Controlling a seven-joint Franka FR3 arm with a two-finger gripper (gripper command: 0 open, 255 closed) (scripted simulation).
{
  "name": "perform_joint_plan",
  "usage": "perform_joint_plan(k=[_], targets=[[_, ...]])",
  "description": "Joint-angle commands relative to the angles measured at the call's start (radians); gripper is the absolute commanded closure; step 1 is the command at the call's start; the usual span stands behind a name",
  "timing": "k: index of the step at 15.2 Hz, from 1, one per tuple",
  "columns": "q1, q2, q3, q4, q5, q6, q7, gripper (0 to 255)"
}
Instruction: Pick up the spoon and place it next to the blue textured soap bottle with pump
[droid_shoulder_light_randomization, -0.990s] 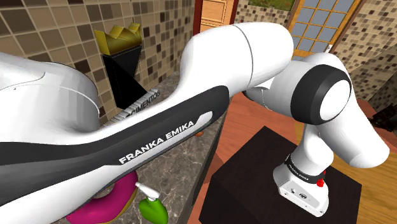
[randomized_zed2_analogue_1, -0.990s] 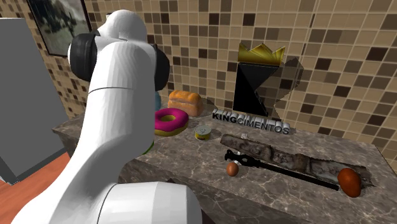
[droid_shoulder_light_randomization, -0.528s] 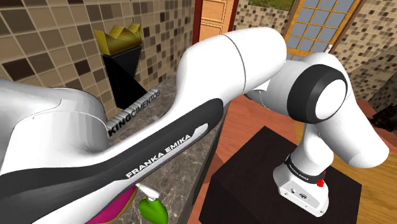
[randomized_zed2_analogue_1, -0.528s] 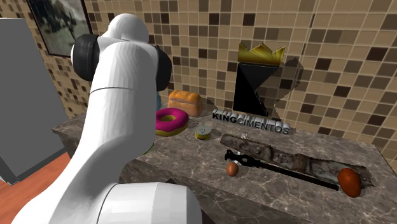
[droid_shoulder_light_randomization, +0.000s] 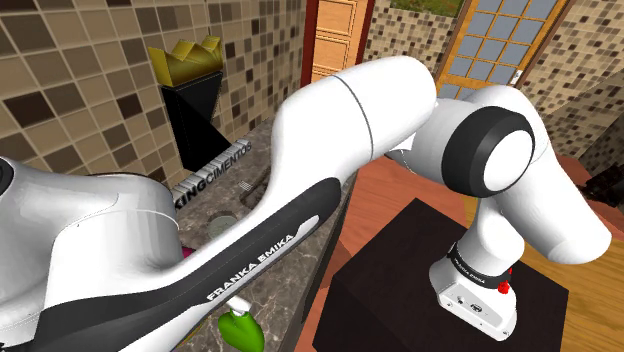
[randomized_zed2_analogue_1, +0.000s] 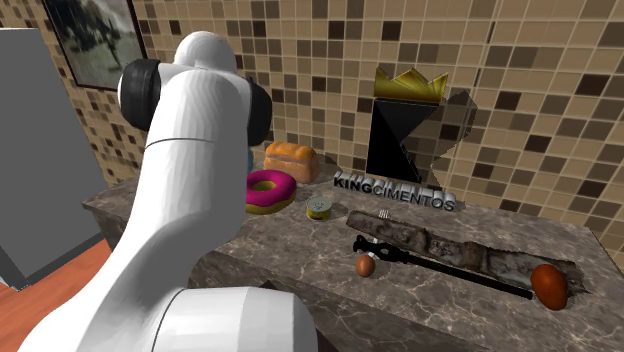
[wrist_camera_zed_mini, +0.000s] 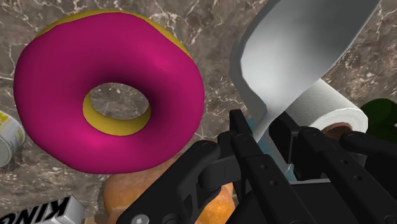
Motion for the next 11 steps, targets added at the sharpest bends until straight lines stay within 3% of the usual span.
perform_joint_plan(k=[1,11], targets=[[0.0,0.009,-0.003,-0.011,-0.005,0.02,0.006,255],[0.004,0.067,-0.023,-0.044,-0.029,0.109,0.03,255]])
